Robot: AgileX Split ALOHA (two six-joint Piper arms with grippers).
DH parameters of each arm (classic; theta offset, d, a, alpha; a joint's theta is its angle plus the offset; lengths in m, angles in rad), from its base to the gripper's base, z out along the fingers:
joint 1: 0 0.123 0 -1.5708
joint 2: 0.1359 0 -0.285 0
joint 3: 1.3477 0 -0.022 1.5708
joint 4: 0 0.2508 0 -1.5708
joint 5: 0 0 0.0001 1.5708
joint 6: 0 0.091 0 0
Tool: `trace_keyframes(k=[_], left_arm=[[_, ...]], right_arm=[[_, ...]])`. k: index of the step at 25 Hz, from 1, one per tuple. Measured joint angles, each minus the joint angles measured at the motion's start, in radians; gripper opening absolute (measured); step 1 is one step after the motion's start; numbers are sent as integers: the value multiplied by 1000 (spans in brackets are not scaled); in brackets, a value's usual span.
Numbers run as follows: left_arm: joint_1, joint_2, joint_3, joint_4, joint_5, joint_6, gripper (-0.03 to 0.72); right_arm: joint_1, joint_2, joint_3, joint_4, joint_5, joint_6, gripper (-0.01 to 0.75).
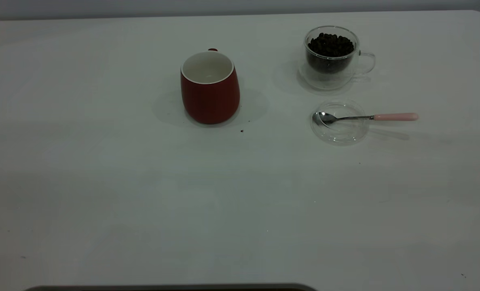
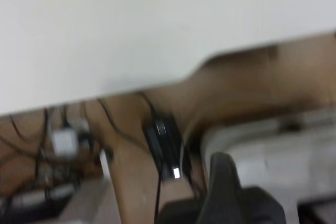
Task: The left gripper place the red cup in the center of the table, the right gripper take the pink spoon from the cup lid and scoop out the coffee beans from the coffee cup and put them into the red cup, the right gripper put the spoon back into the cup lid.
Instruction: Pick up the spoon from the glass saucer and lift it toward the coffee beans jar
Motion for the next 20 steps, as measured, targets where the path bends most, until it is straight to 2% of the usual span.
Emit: trace_keyframes(k=[10,20], left_arm=[[0,-474,0,6,16,-20,586],[8,-514,0,8,32,-20,586]], right_arm=[[0,0,0,0,0,0,560],[0,0,0,0,1,0,560]])
